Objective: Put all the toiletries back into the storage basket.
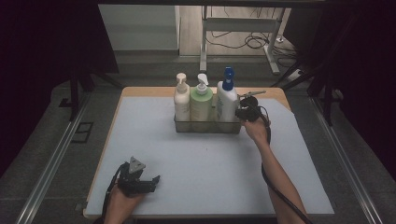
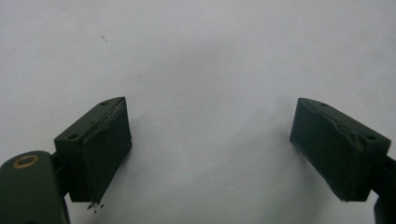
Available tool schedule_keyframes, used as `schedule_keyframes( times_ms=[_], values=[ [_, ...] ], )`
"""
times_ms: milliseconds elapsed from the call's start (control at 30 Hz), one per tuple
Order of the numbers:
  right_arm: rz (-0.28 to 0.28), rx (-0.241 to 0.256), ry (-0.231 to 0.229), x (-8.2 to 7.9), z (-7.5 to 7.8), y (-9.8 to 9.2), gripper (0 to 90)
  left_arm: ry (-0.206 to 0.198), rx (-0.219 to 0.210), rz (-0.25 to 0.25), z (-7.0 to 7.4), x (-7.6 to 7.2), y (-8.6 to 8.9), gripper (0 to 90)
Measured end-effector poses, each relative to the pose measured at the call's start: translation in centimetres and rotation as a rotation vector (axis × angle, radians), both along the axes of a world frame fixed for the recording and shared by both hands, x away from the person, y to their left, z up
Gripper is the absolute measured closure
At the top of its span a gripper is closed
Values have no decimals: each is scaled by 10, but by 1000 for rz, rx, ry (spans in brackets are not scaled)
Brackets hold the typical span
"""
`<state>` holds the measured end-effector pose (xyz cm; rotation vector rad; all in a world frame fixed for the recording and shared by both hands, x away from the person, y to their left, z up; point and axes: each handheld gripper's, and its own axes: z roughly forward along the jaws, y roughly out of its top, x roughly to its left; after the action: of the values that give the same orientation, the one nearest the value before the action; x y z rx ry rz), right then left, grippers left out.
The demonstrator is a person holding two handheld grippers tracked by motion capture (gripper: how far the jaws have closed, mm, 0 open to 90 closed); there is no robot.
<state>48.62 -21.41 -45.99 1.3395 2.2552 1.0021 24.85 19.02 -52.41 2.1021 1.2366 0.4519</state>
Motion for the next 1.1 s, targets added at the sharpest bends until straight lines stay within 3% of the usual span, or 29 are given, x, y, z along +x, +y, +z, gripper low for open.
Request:
schedule_keyframes(
  times_ms=[800,1100],
  values=[
    [63,-26,5,-6,-3,24,897,0,0,0,0,0,0,122],
    [65,-19,3,-10,-1,23,897,0,0,0,0,0,0,122]
  ],
)
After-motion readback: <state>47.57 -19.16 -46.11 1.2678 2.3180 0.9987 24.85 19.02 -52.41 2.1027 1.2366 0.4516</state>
